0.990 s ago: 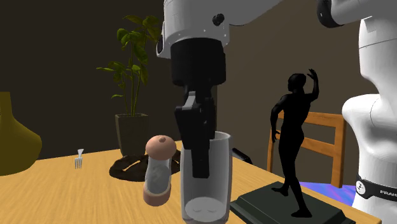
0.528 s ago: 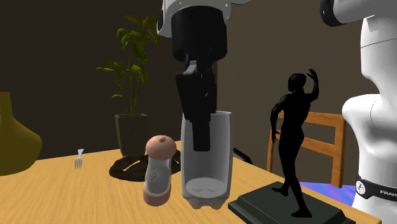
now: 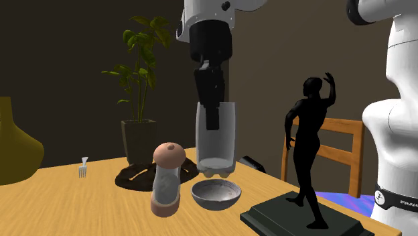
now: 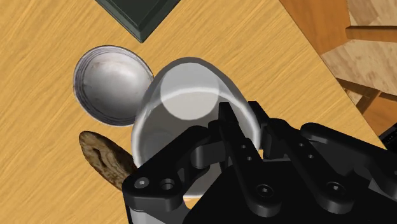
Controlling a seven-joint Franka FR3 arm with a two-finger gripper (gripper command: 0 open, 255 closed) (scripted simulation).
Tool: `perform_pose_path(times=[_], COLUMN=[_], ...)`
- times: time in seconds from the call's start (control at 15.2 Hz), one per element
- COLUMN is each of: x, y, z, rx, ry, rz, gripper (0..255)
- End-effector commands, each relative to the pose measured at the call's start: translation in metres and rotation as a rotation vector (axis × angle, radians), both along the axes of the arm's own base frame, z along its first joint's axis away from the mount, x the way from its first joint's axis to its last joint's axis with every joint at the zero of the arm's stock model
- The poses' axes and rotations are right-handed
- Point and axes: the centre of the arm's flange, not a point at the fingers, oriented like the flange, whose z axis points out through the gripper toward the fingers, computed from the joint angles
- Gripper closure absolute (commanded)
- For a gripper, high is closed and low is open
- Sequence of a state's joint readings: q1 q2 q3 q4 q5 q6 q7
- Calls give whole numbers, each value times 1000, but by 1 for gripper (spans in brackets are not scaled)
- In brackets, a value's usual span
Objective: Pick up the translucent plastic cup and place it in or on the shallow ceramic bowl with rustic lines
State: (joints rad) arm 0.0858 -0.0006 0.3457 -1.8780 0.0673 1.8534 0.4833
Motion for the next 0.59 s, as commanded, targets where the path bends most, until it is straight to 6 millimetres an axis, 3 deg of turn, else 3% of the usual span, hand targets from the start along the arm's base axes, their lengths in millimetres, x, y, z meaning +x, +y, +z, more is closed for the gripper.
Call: perform_pose_path(times=[0.0, 0.46, 0.53], x=[4, 16, 16], y=[-26, -114, -114], z=[4, 21, 16], rx=[1, 1, 1], ry=[0, 0, 0], rz=[2, 2, 2], gripper=[255, 255, 255])
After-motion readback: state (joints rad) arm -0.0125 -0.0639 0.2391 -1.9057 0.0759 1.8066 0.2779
